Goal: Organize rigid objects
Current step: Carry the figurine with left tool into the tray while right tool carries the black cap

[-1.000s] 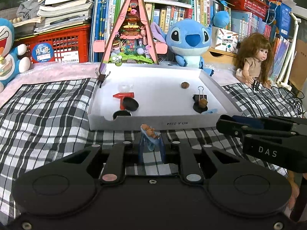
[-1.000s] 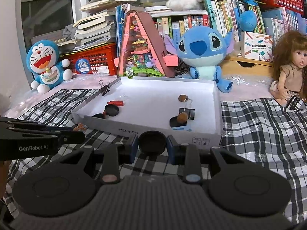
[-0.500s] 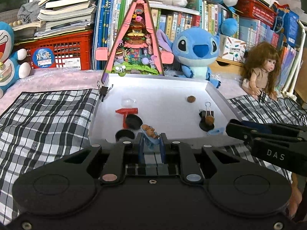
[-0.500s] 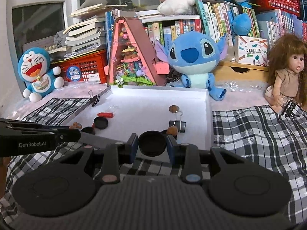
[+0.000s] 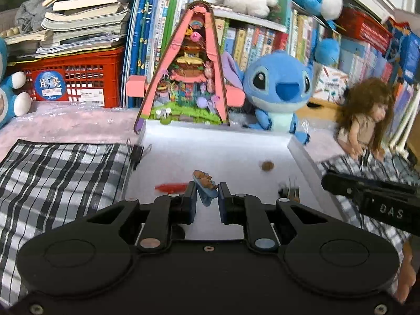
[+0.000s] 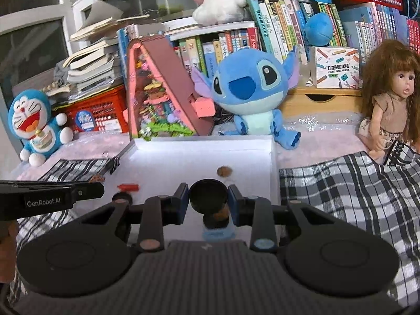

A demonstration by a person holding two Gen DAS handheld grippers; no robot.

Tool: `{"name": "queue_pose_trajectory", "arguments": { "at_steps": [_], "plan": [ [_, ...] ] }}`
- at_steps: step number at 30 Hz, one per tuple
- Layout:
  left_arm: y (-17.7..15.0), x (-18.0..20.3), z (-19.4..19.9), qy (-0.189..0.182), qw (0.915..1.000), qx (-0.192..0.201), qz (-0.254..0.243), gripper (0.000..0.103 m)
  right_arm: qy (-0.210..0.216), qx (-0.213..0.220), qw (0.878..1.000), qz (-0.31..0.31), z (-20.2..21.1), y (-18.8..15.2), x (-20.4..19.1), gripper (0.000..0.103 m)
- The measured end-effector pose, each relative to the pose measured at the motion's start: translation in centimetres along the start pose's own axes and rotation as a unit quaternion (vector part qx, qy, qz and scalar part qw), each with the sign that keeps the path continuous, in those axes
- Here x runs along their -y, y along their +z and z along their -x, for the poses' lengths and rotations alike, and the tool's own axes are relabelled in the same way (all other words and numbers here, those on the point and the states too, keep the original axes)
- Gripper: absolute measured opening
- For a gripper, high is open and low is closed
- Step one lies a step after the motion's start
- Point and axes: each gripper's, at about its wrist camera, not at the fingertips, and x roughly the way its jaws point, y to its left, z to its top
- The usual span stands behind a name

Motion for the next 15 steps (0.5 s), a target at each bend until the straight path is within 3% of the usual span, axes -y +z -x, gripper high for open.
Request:
{"name": "queue_pose_trajectory", "arguments": {
  "at_steps": [9, 15],
  "plan": [
    [4.1, -1.4, -3.4, -0.001, 0.9994, -0.013, 0.033, 0.016, 0.001, -0.017, 0.999, -0.048, -2.6, 3.6, 1.7, 0.037],
    [4.4, -1.8, -6.2, 0.015, 0.9983, -0.029, 0.047, 0.016, -0.002, -0.035, 0.995, -0.091, -4.8, 5.1, 3.1, 0.037]
  ]
}}
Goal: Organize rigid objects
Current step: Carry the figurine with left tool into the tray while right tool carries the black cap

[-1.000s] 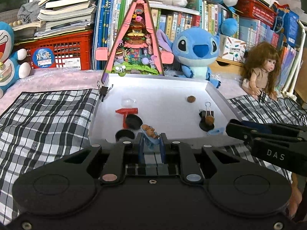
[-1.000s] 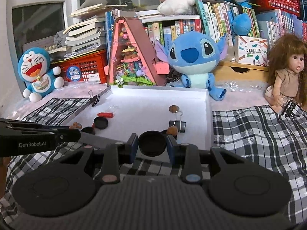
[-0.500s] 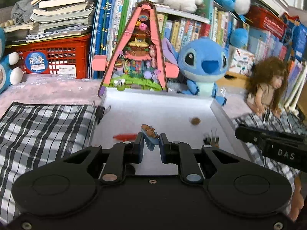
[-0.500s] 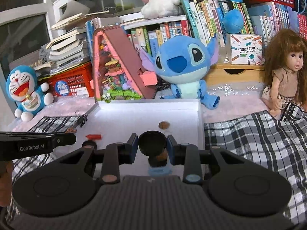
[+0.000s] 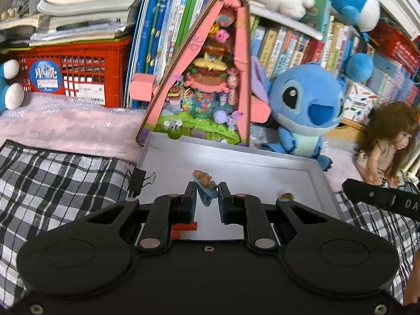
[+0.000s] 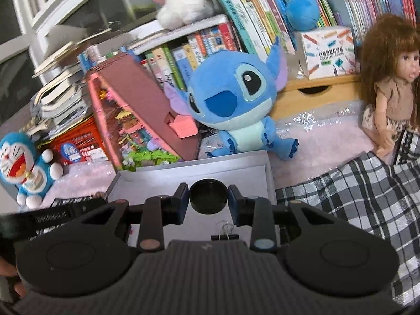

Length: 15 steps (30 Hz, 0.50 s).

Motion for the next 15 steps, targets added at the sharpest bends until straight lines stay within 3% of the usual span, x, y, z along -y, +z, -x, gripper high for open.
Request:
{"name": "queue_pose_trajectory", "arguments": {
  "at_steps": [15],
  "plan": [
    [0.1, -1.0, -4.9, 0.023, 0.9994, -0.019, -0.020, 0.016, -0.030, -0.043, 0.999, 0.013, -6.0, 1.2, -0.2, 0.037]
  ]
}}
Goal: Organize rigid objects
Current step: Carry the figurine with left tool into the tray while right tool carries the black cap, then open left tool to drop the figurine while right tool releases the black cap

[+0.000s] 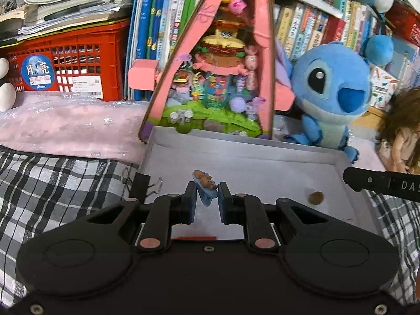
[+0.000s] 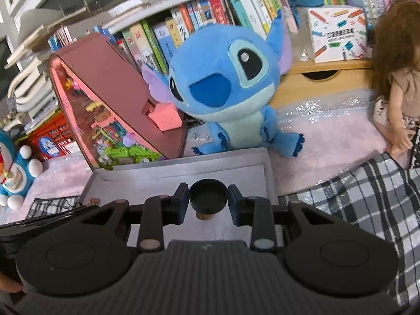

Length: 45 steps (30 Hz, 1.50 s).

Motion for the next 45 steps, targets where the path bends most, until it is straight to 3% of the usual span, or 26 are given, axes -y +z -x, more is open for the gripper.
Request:
{"name": "queue_pose_trajectory", "arguments": {
  "at_steps": [19, 32, 45],
  "plan": [
    [-0.5, -0.1, -2.6, 0.013, 0.9996, -0.011, -0.023, 0.016, -0.037, -0.028, 0.998, 0.047, -5.9, -0.7, -2.4, 0.038],
    [-0.7, 0.0, -2.8, 0.016, 0.9994, -0.010, -0.030, 0.016, -0.046, -0.046, 0.996, 0.062, -6.0, -1.5, -2.4, 0.037],
    [-1.1, 0.2, -2.7, 0.019, 0.9991, 0.001, -0.039, 0.017, -0.051, -0.035, 0.996, 0.064, -6.1, -2.2, -2.5, 0.041]
  ]
}}
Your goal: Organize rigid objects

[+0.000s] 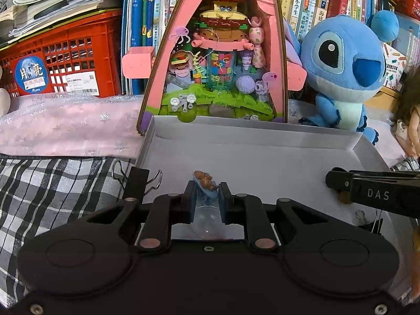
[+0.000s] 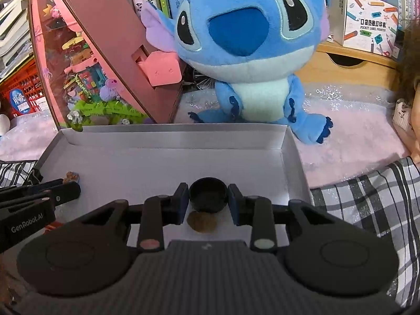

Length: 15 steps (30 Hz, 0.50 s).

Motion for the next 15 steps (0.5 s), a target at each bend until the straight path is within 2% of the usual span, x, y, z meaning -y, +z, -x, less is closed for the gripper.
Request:
{"name": "queue_pose_trajectory", "arguments": {
  "at_steps": [3, 4, 6, 7, 15],
  "plan": [
    [0.0, 0.1, 0.0, -0.001, 1.0000, -0.001, -0.001, 0.024, -0.001, 0.003, 1.000, 0.002, 0.2, -0.2, 0.0, 0.044],
    [0.0, 0.1, 0.1, 0.001, 1.0000, -0.001, -0.002, 0.027, -0.001, 0.004, 1.000, 0.002, 0.3, -0.2, 0.0, 0.053],
    [-0.1, 0.3, 0.2, 0.002, 1.0000, -0.001, -0.004, 0.036, 0.004, 0.005, 1.000, -0.002, 0.4, -0.2, 0.1, 0.059],
    [-0.1, 0.3, 0.3, 0.000, 1.0000, 0.000, -0.003, 0.037, 0.004, 0.007, 1.000, -0.003, 0.4, -0.2, 0.2, 0.063],
    [-0.4, 0.7, 1.8, -0.006, 0.9999, 0.008, -0.011, 0.046, -0.001, 0.024, 1.000, 0.010, 1.7, -0.4, 0.0, 0.075]
  ]
}}
